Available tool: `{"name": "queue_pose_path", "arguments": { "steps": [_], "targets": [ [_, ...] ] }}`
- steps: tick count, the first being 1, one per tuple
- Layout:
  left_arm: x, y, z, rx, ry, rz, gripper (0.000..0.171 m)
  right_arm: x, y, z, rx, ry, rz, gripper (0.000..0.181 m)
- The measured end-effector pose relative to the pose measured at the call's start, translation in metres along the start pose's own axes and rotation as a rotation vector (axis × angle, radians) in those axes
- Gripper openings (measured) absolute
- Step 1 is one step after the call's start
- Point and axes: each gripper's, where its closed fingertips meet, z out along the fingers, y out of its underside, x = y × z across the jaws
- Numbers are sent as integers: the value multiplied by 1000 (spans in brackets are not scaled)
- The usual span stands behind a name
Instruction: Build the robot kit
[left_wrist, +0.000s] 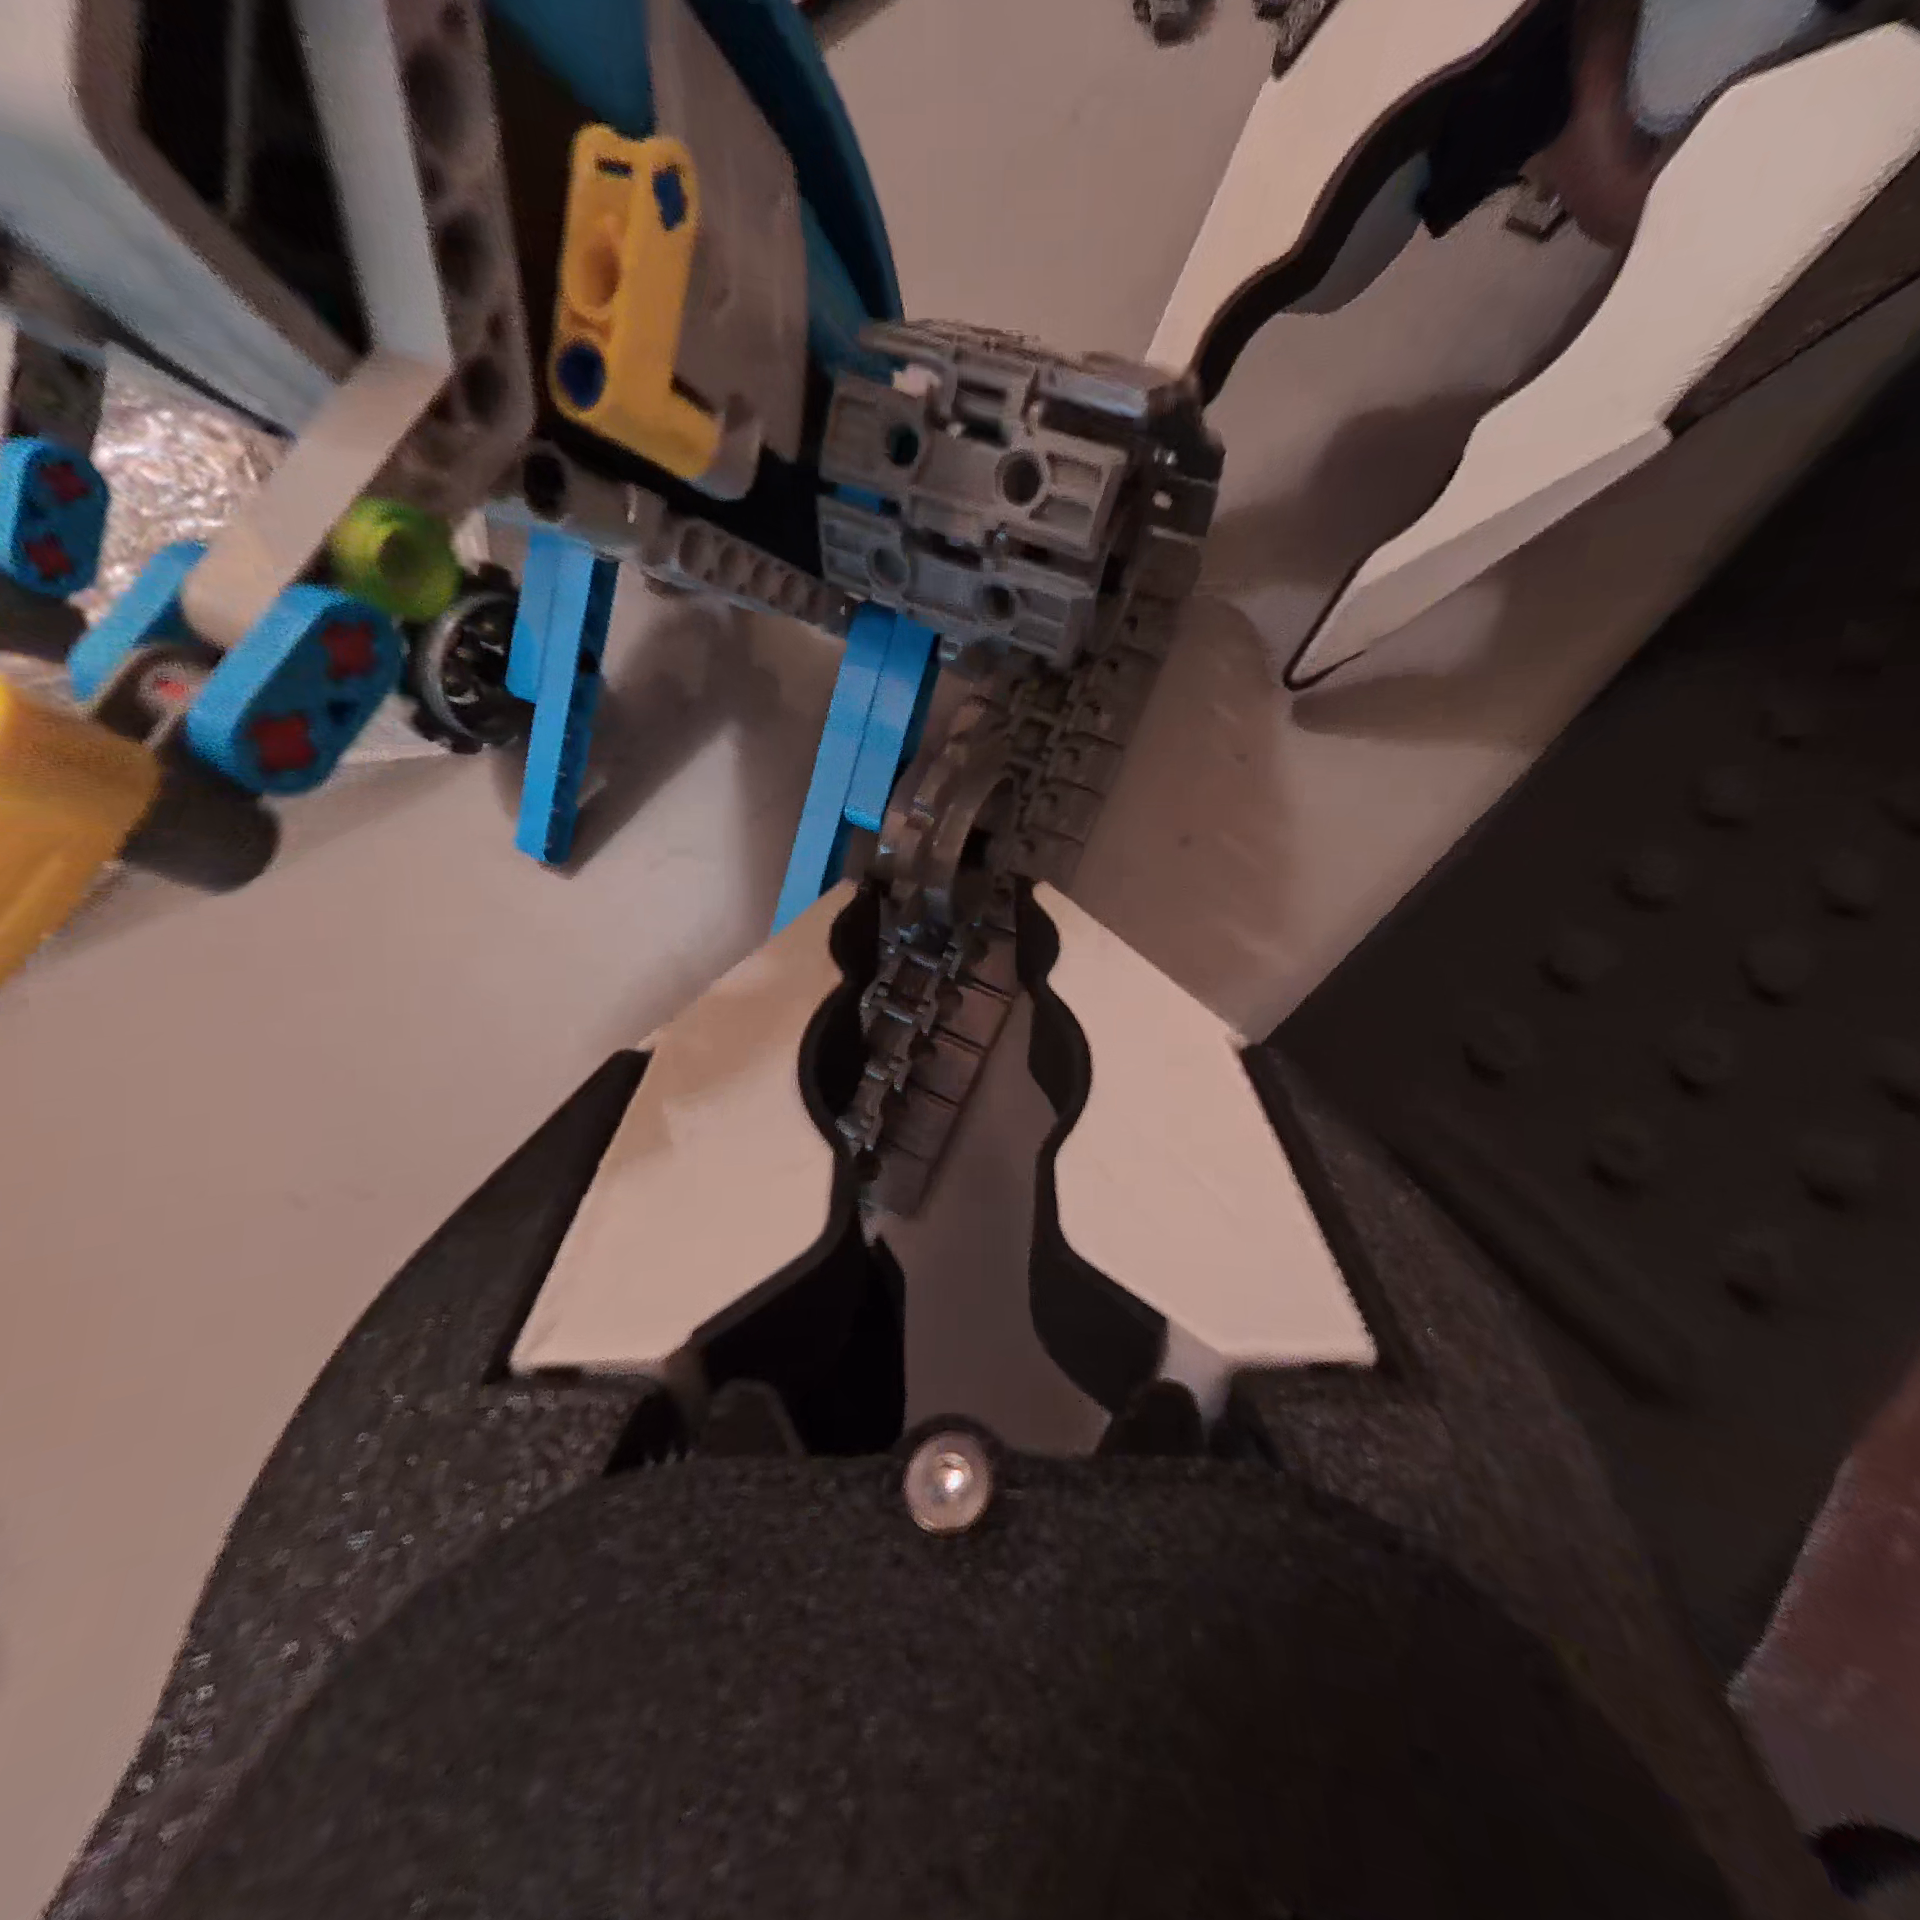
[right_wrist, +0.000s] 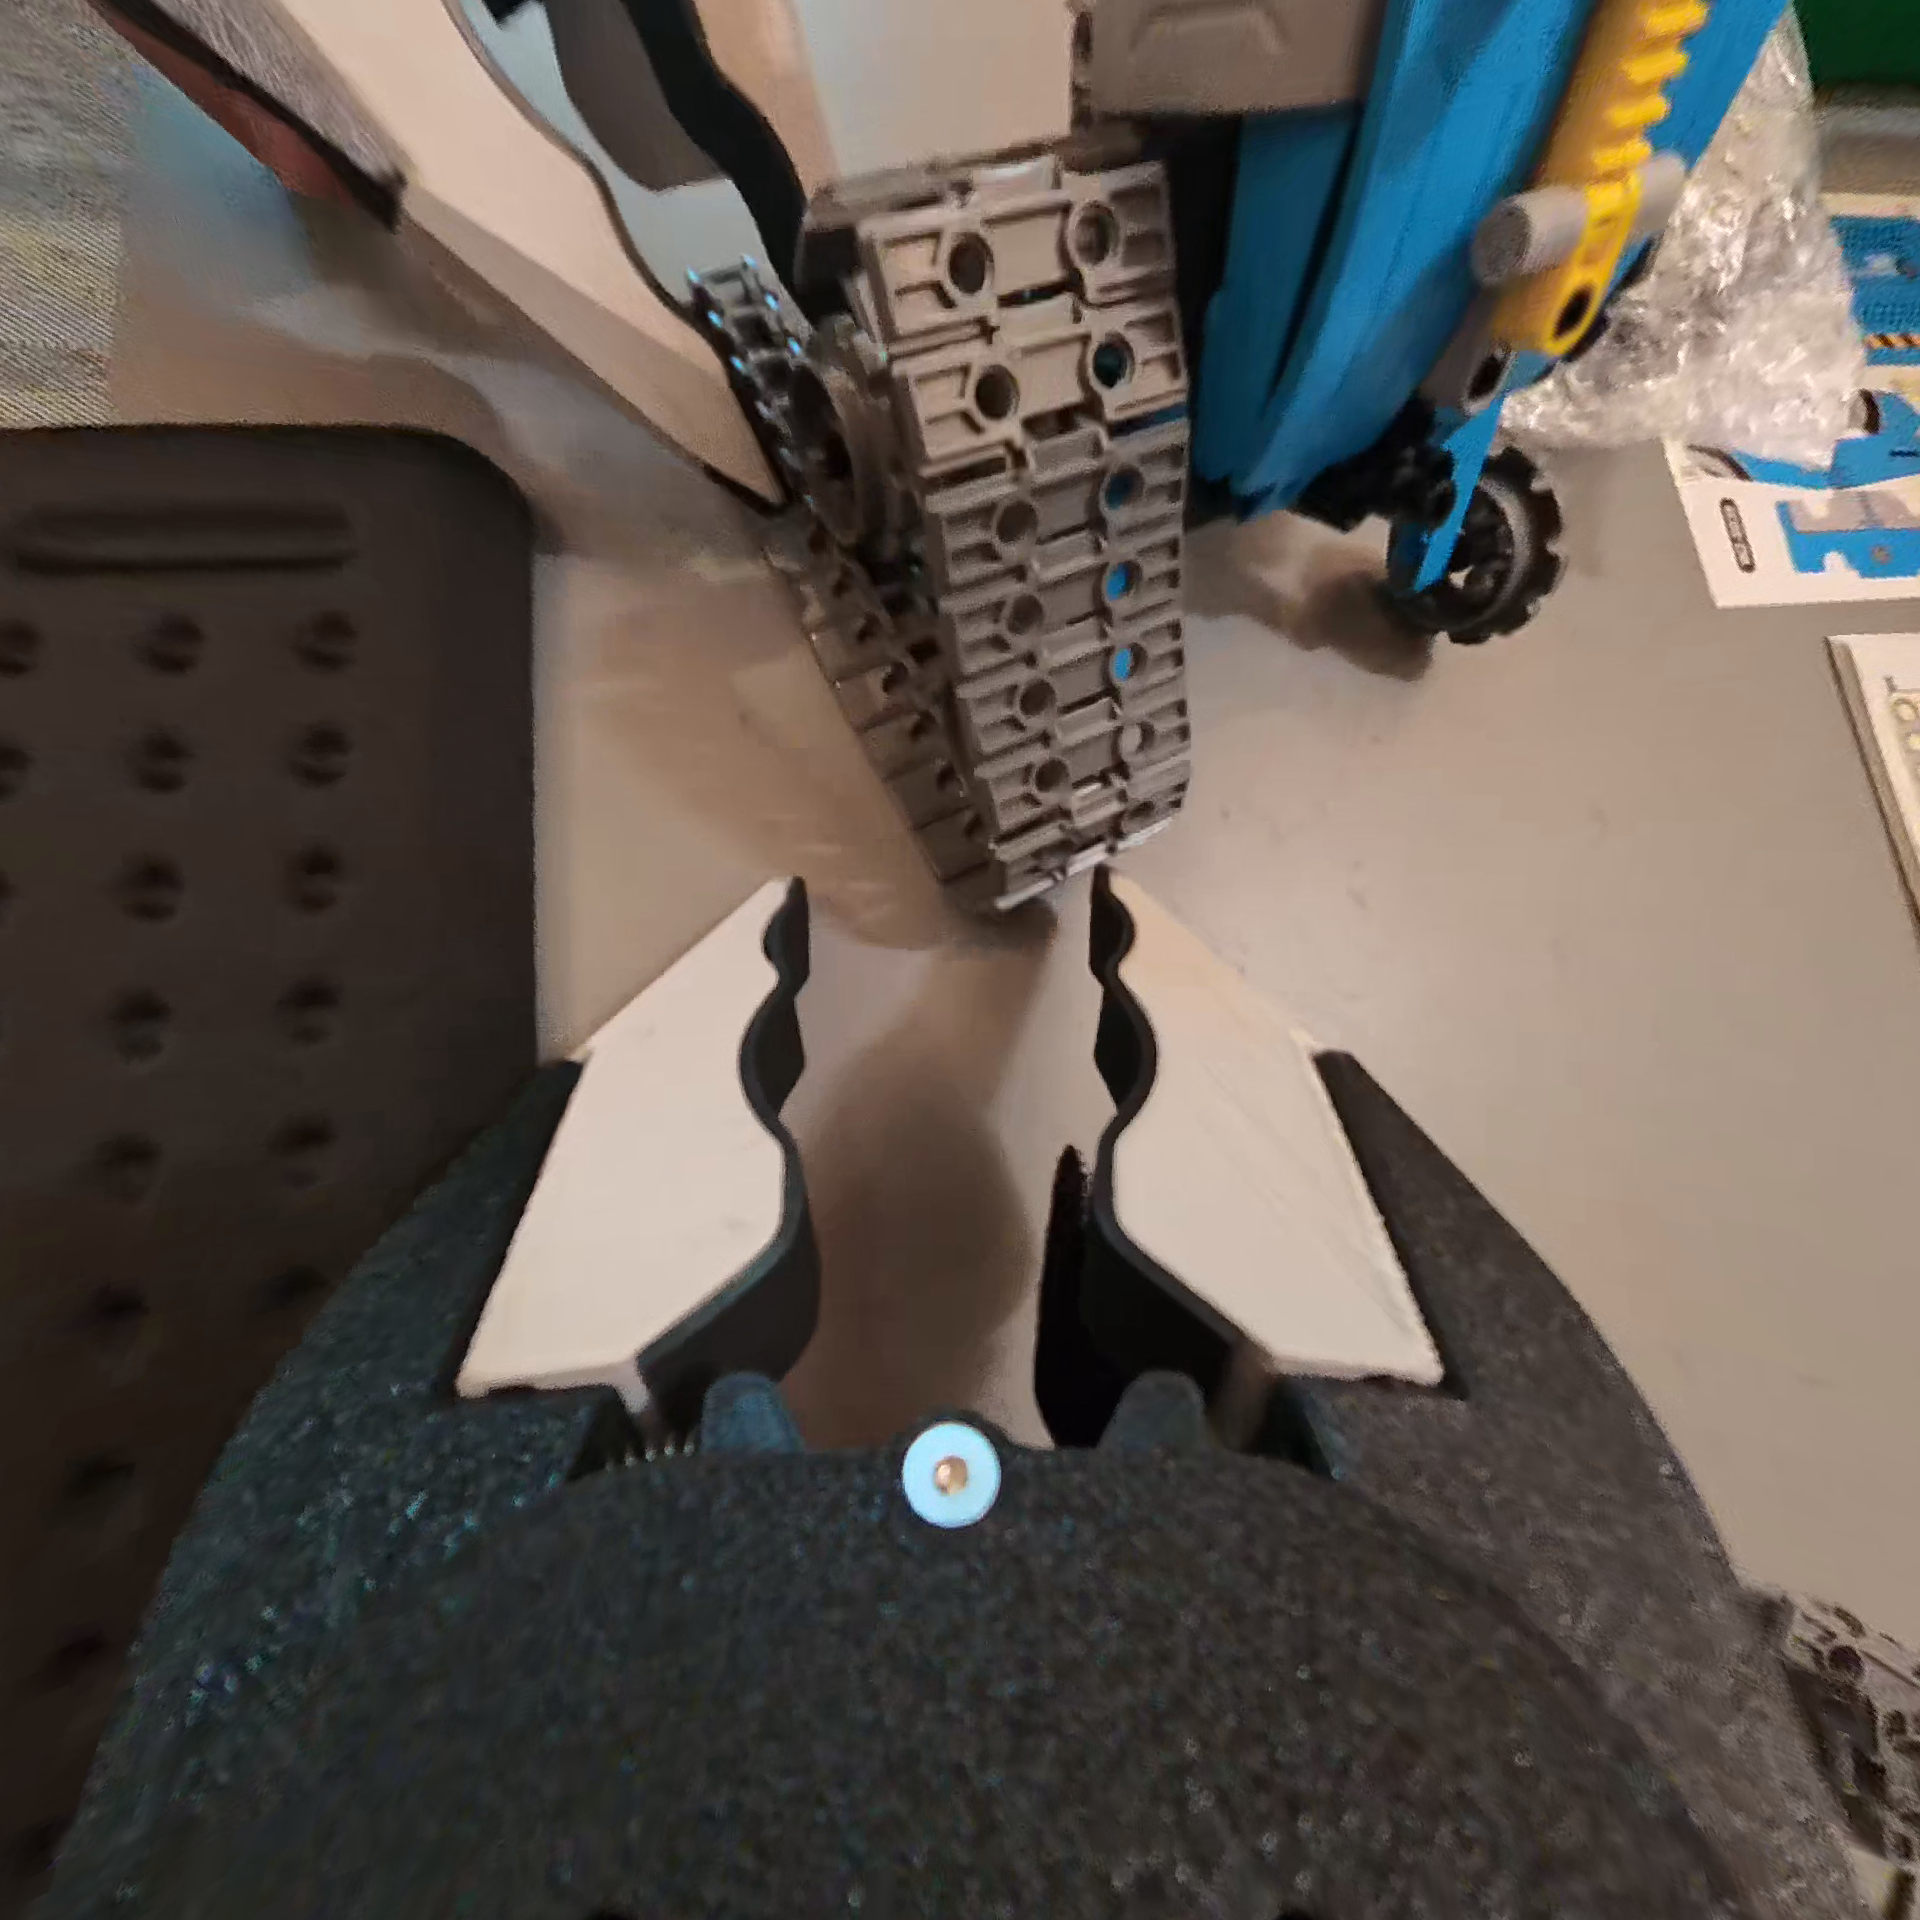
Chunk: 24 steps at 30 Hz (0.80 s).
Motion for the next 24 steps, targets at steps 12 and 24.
{"name": "queue_pose_path", "arguments": {
  "steps": [12,24],
  "targets": [
    [-8,-1,-17,42,-17,-43,22,6,-6,-6,15,17,49,61],
    [7,49,-136,222,-223,-212,22,-61,-101,28,-170,-26,-317,37]
  ]
}}
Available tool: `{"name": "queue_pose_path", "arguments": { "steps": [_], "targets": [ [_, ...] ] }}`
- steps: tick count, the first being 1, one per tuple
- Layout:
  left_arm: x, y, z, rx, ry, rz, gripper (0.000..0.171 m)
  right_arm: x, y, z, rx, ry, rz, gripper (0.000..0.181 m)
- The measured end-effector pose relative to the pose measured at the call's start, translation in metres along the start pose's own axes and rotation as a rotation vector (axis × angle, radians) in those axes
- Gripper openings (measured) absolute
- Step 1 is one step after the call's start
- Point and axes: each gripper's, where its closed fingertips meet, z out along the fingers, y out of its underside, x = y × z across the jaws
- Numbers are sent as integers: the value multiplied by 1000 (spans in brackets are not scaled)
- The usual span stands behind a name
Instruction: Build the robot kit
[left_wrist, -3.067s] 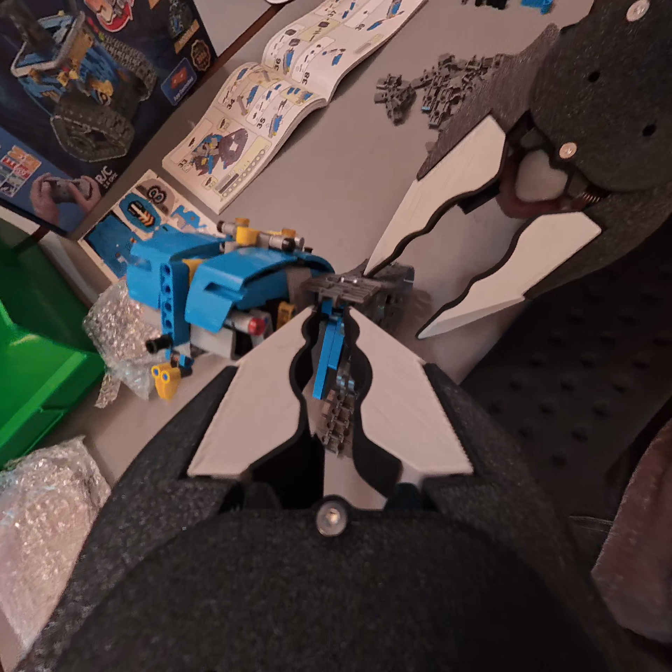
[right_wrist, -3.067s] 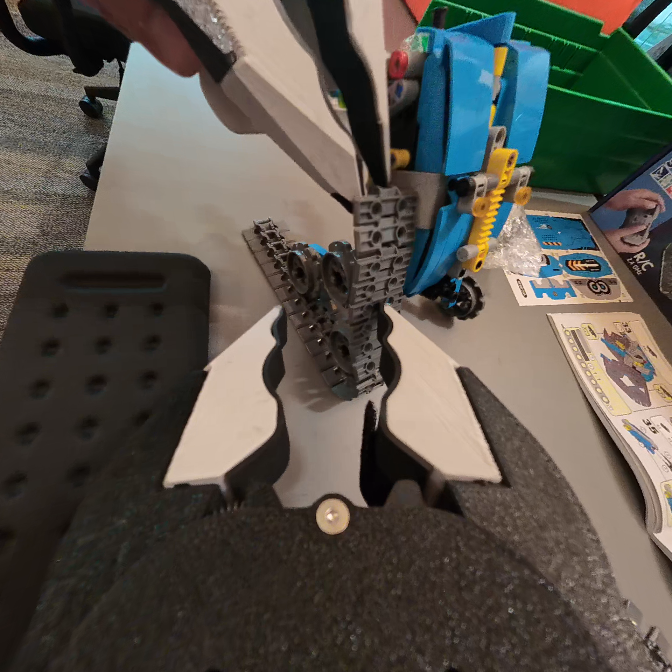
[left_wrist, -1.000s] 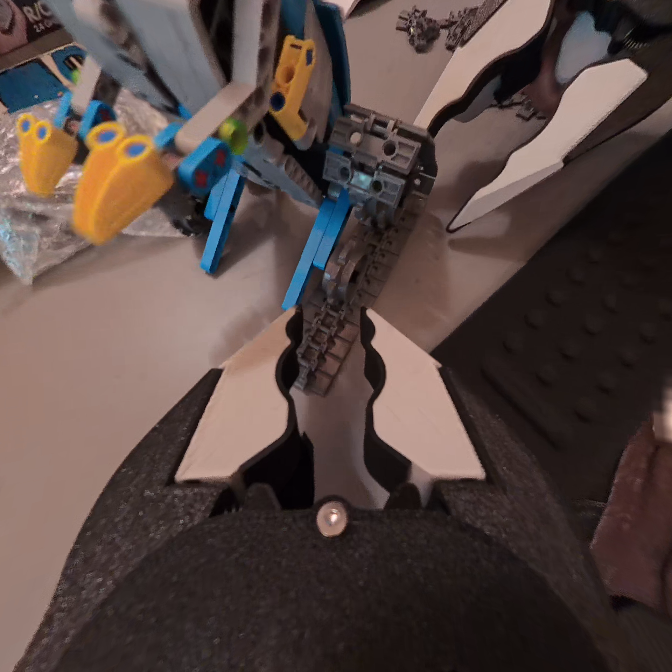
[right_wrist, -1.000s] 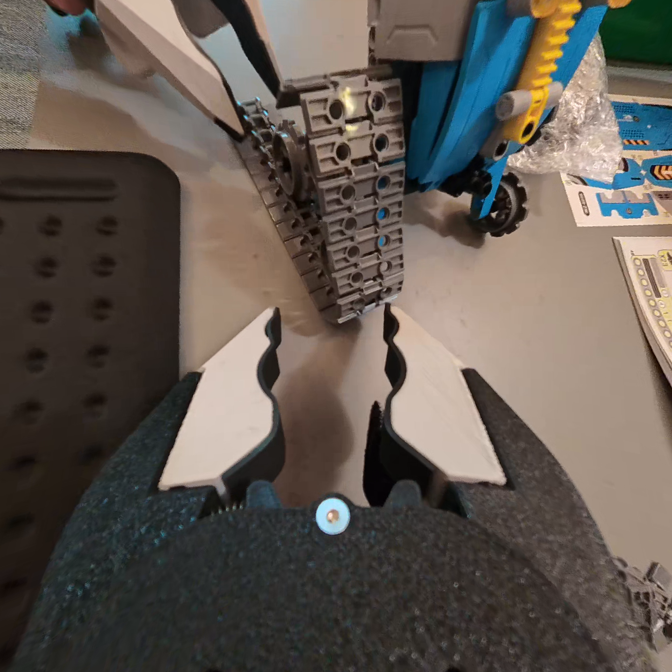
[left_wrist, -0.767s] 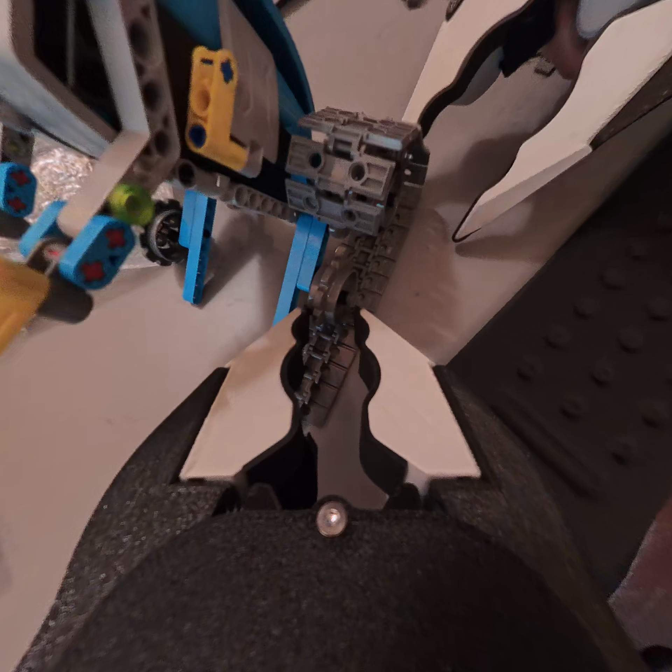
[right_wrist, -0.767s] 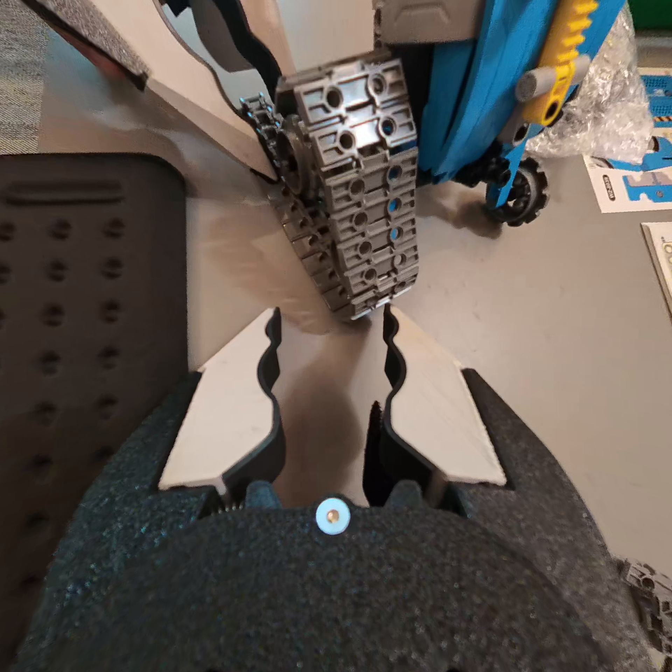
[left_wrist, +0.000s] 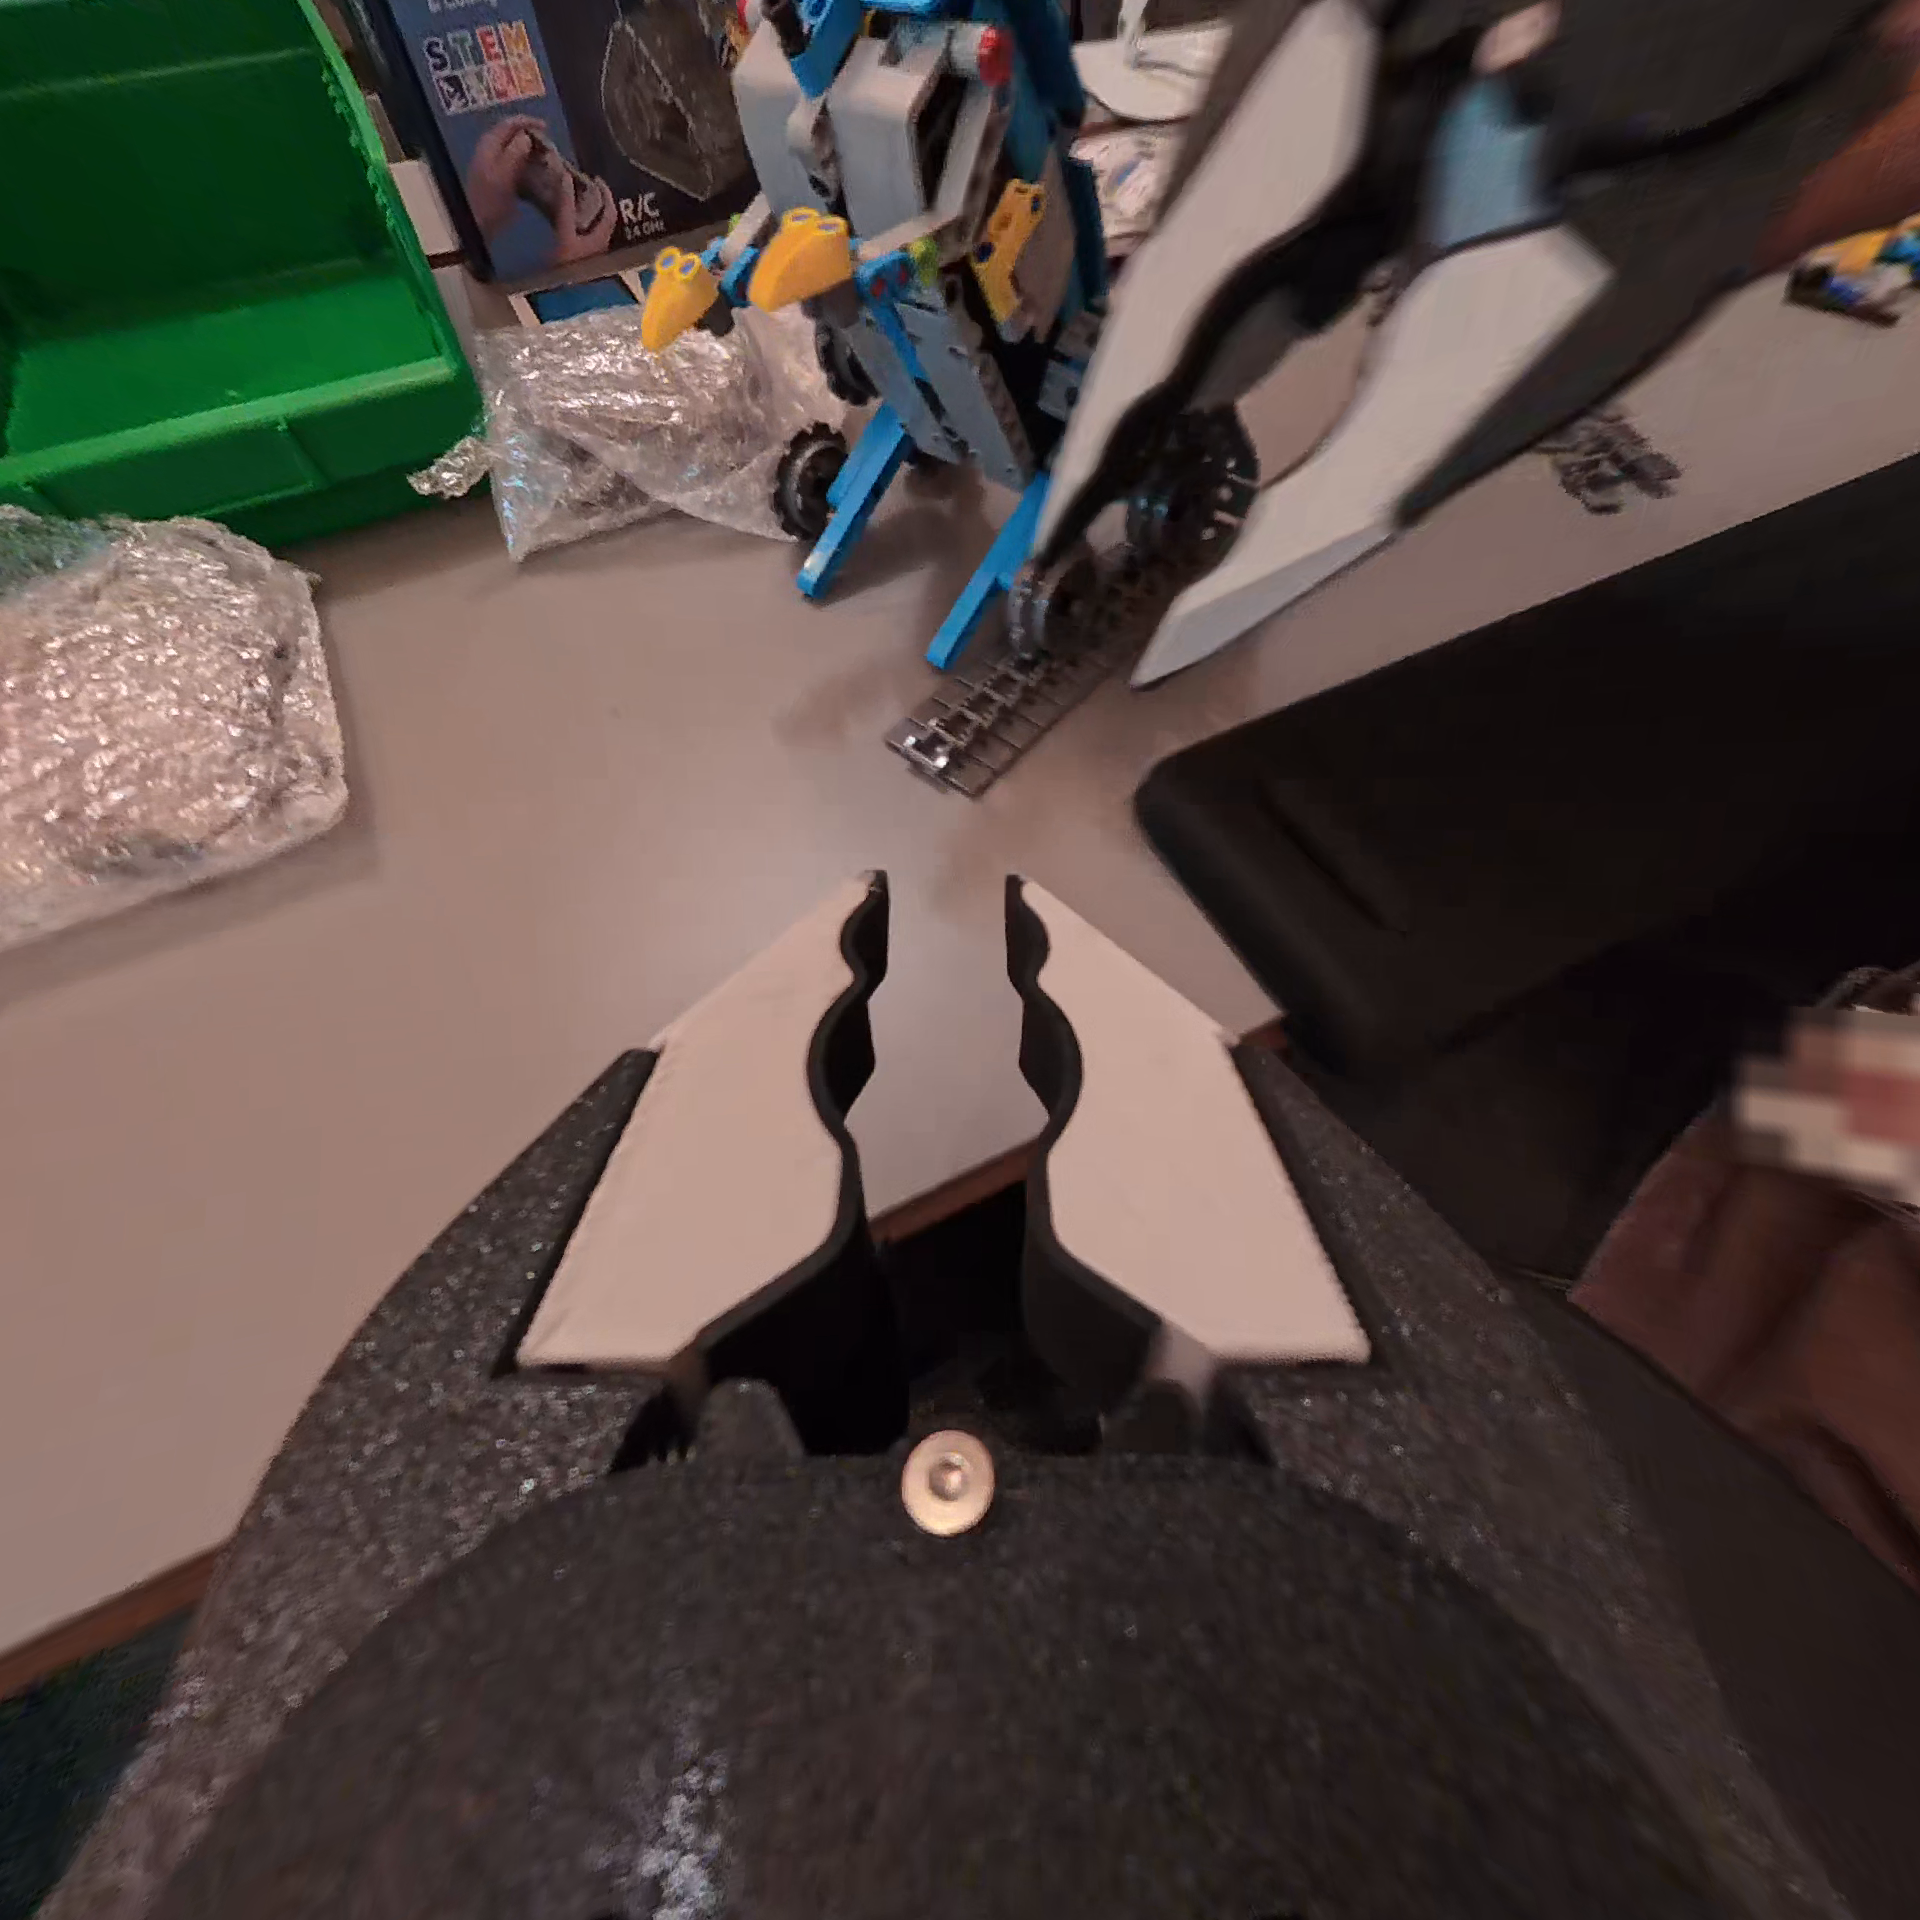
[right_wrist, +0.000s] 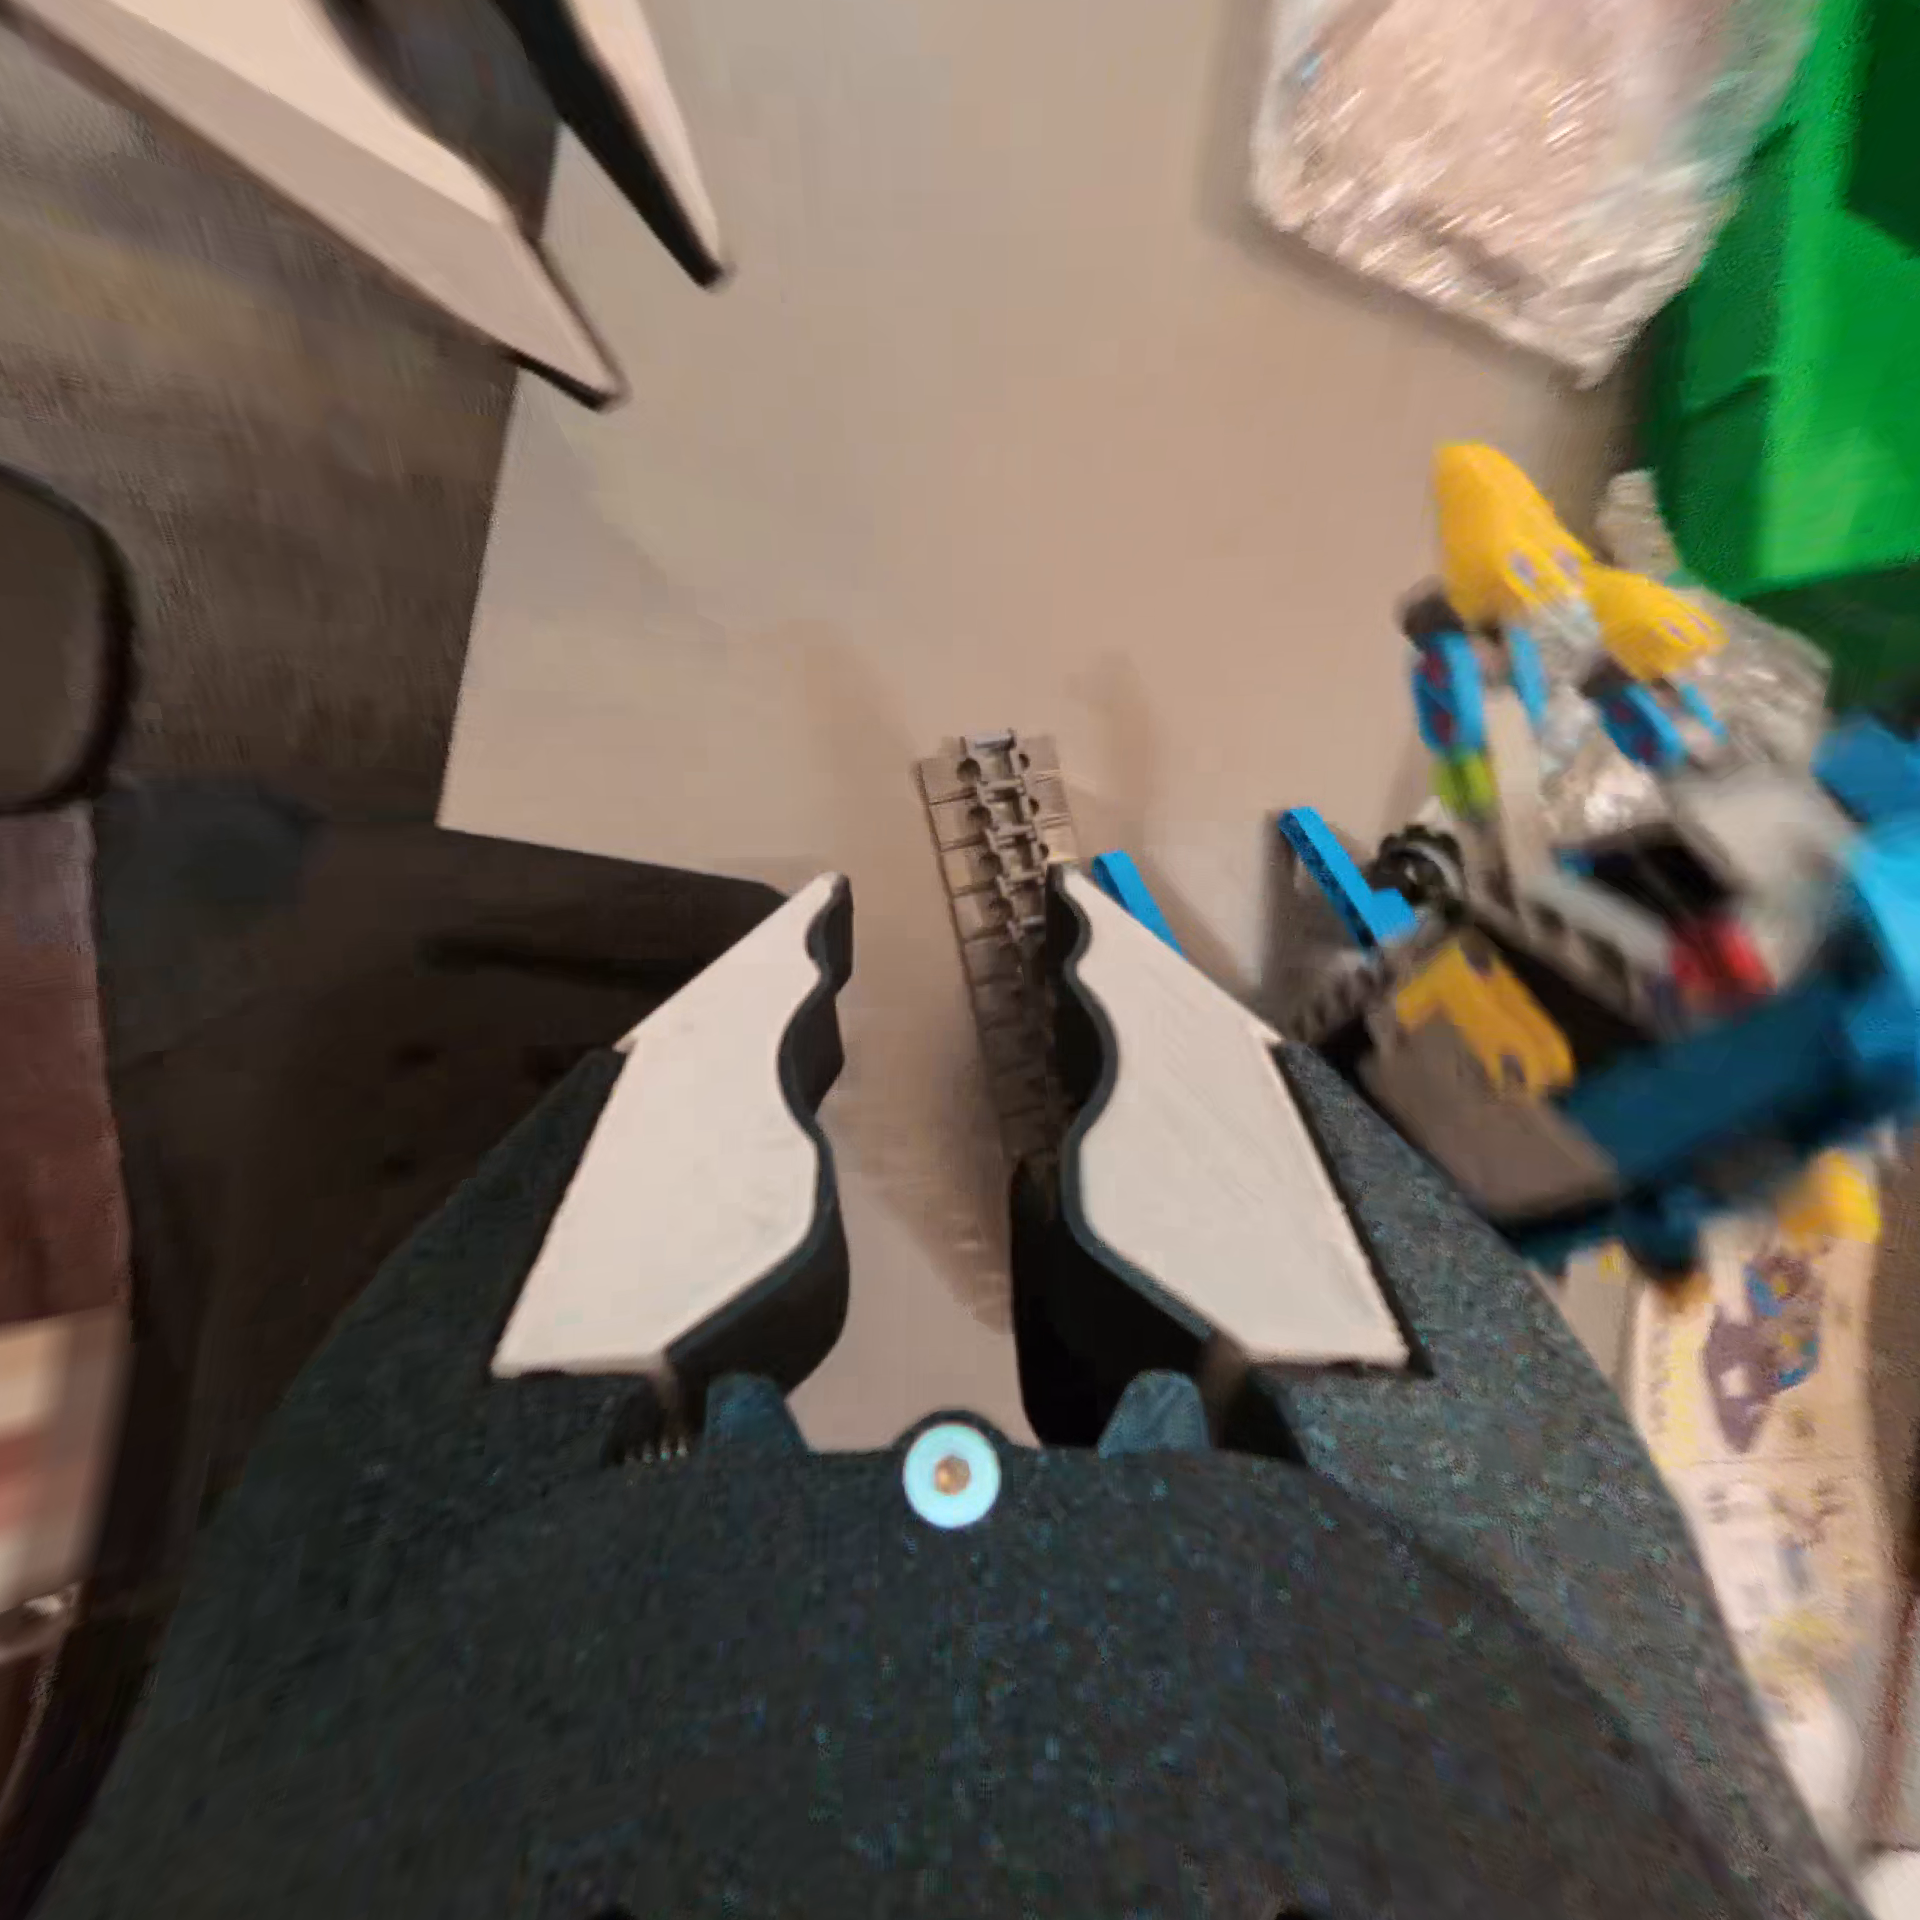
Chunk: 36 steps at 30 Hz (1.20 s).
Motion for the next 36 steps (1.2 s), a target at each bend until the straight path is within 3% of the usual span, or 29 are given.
{"name": "queue_pose_path", "arguments": {
  "steps": [3,6,14,24,30,36],
  "targets": [
    [13,8,-12,24,-3,-20,22,2,5,39,-237,-79,-138,29],
    [20,18,-19,28,-16,-16,22,12,8,57,-362,-93,-209,27],
    [23,36,-15,3,13,-37,22,21,-3,66,-425,-137,-332,25],
    [35,22,-2,31,78,-57,22,17,-1,69,-576,-223,-295,15],
    [12,29,35,-99,-20,-267,30,22,-11,54,-406,-166,-269,14],
    [18,-10,78,-19,49,-285,33,35,-10,27,-154,-72,-186,13]
  ]
}}
